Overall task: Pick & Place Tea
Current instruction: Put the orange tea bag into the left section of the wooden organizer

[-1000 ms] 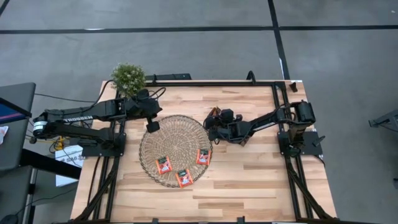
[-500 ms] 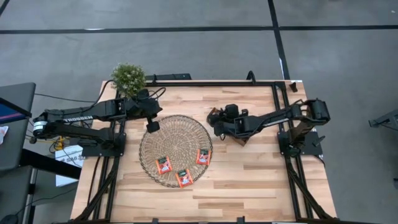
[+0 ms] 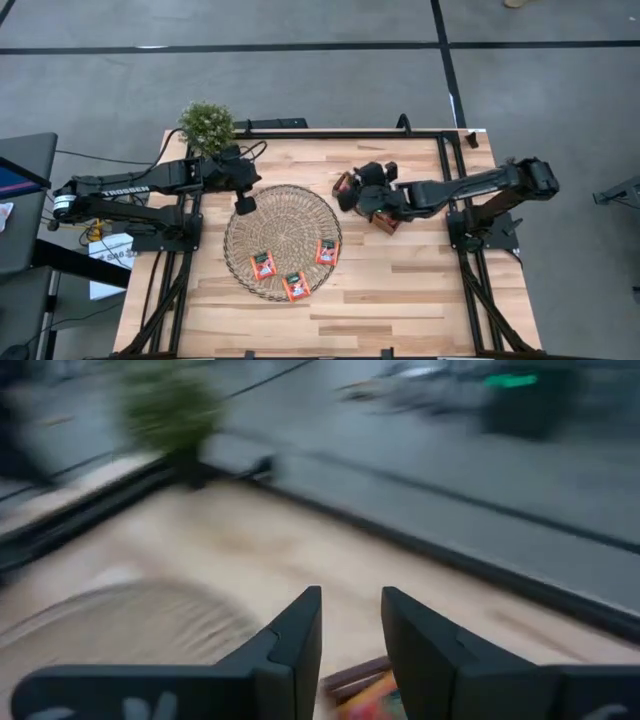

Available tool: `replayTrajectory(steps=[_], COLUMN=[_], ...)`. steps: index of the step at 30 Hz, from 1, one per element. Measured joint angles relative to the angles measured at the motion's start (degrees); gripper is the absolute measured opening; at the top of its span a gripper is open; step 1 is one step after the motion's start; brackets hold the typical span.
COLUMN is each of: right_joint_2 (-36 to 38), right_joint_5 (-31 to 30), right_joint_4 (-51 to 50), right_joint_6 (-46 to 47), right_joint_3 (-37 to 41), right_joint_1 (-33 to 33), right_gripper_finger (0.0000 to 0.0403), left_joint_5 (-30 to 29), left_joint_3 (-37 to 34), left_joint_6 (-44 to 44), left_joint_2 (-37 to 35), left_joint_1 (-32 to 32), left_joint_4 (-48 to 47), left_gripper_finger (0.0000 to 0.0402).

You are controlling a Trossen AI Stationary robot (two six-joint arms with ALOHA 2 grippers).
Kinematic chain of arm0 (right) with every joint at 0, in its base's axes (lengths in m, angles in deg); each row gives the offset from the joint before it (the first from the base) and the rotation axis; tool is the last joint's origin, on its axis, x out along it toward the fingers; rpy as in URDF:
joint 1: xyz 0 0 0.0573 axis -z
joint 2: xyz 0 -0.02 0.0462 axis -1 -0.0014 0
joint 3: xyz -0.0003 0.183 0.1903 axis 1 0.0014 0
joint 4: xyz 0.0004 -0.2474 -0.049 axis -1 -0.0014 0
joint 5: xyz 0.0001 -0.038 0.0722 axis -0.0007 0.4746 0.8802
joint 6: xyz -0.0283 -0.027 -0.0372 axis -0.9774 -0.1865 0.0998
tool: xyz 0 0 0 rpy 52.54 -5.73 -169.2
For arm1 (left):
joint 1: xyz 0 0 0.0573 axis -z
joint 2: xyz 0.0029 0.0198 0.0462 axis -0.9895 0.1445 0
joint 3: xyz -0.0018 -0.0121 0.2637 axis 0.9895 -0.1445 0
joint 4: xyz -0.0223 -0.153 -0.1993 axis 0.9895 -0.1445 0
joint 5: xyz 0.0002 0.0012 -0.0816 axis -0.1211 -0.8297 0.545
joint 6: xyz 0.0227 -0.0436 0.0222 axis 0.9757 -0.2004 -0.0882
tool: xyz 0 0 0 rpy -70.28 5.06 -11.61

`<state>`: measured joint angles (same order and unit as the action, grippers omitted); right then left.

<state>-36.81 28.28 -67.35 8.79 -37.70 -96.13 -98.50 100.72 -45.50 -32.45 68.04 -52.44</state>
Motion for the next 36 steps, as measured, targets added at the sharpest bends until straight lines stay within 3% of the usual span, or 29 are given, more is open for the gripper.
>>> replayTrajectory(steps=[5, 8, 22, 29, 36], right_joint_2=[2.0, 2.1, 0.9, -7.4, -19.5], right_joint_5=[18.2, 25.4, 41.3, 50.6, 51.2], right_joint_4=[3.5, 3.8, -1.1, -7.6, -21.7], right_joint_6=[-5.1, -5.1, -7.1, -7.4, -13.3], right_joint_3=[-0.6, -0.7, -0.7, -2.9, -15.9], right_joint_1=[-3.6, -5.2, -4.6, -2.9, -0.9], right_gripper_finger=[0.0098, 0.0098, 0.0098, 0.0098, 0.0098], left_joint_5=[3.8, 3.8, 4.0, 4.0, 4.0], left_joint_3=[0.0, 0.0, 0.0, -0.2, -1.8], left_joint_6=[-2.1, -4.4, -14.5, -16.1, -16.3], left_joint_2=[0.2, 0.2, 0.2, 0.2, 0.2], left_joint_1=[0.0, 0.0, 0.0, 0.0, 0.0], left_joint_4=[-0.8, -0.7, -4.7, -5.2, -5.2], left_gripper_finger=[0.0000, 0.0000, 0.0000, 0.0000, 0.0000])
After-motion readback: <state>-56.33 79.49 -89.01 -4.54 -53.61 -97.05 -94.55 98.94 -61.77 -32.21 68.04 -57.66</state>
